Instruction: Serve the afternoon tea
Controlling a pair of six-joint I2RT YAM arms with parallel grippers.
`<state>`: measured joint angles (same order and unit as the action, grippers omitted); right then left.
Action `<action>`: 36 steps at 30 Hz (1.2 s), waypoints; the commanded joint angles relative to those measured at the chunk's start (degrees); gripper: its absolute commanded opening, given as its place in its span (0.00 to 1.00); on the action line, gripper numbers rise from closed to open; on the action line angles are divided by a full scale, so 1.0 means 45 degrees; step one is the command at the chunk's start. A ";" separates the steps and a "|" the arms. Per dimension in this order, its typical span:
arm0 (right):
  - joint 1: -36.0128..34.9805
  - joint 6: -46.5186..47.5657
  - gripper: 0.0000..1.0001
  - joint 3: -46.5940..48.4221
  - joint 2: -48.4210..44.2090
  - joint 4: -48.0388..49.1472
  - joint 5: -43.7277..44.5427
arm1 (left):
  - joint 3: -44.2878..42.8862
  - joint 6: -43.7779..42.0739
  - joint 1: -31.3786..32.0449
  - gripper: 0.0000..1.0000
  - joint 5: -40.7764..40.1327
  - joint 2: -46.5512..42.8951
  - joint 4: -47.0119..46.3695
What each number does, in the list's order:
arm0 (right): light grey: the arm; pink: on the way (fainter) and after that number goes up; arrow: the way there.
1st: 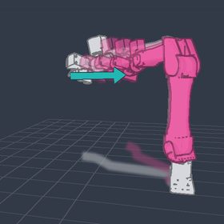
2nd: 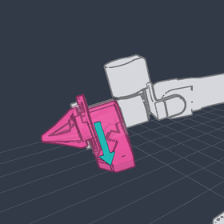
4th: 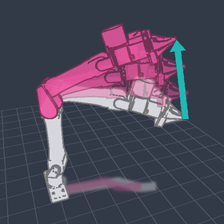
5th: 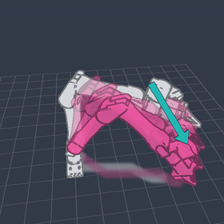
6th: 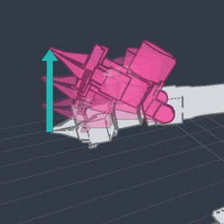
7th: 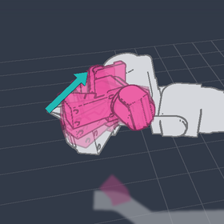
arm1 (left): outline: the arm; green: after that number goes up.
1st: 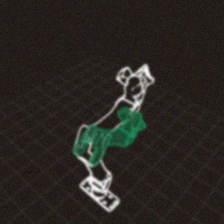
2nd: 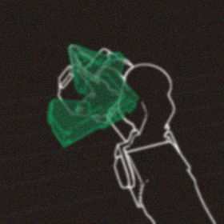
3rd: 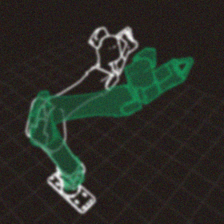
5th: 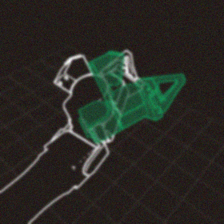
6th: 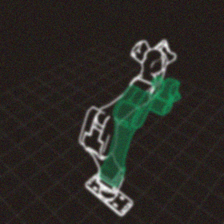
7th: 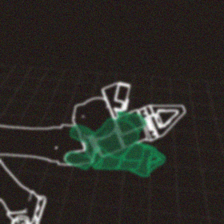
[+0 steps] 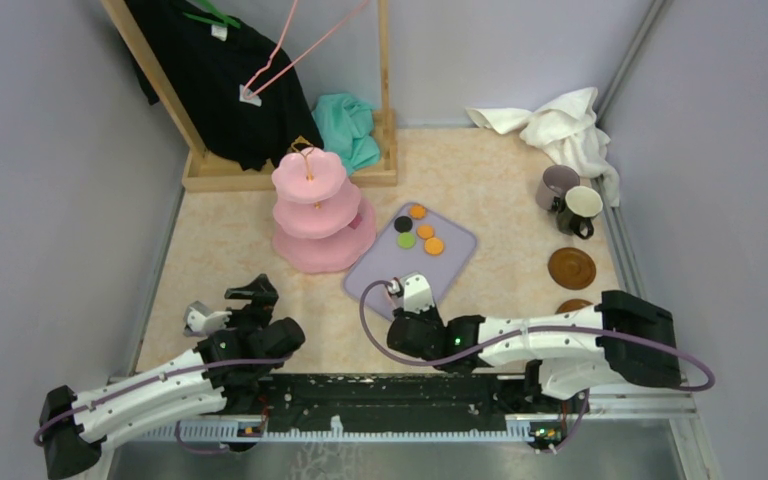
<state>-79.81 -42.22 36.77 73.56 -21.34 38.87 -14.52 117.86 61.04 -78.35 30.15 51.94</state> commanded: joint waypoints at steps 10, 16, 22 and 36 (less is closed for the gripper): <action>0.1035 0.1312 0.40 0.0422 0.0468 0.1796 -0.1170 | 0.0122 0.1325 0.0069 0.99 -0.0548 0.0117 0.1169; 0.1056 0.1407 0.30 0.0507 0.0416 0.1722 -0.1274 | 0.0145 0.1360 0.0069 0.99 -0.0529 0.0136 0.1148; 0.1037 0.1523 0.26 0.0673 0.0278 0.1466 -0.1216 | 0.0122 0.1429 0.0069 0.99 -0.0495 0.0041 0.1279; 0.0978 0.1607 0.00 0.0995 -0.0288 0.1422 -0.1197 | 0.0217 0.1481 0.0069 0.99 -0.0433 -0.0040 0.1309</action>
<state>-75.31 -35.88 37.67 75.07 -16.16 32.91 -14.52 117.86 61.04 -78.37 30.48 52.05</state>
